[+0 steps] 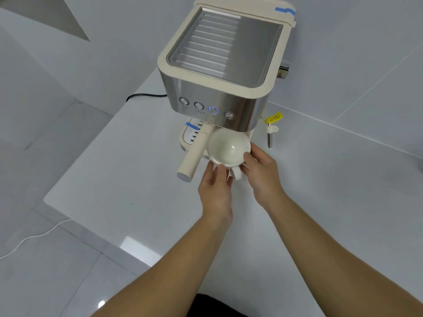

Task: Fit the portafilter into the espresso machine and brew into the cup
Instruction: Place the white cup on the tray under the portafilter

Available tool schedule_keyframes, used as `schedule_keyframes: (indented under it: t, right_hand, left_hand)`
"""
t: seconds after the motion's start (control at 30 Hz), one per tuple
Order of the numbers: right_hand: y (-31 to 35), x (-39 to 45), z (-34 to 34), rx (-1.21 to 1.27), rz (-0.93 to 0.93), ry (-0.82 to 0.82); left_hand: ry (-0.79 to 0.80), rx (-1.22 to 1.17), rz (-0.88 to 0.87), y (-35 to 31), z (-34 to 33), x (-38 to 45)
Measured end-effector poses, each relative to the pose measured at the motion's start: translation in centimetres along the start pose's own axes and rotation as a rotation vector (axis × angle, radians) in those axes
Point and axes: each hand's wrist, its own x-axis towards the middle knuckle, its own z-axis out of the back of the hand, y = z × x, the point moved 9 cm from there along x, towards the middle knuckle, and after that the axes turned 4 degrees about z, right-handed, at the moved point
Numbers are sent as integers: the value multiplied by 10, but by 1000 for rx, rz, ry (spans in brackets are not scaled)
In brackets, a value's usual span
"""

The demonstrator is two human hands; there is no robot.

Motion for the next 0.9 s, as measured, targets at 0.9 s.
schedule_keyframes:
  t: [0.9]
  right_hand:
    - [-9, 30, -16, 93, 104, -69]
  left_hand:
    - [-54, 82, -165, 4, -9, 45]
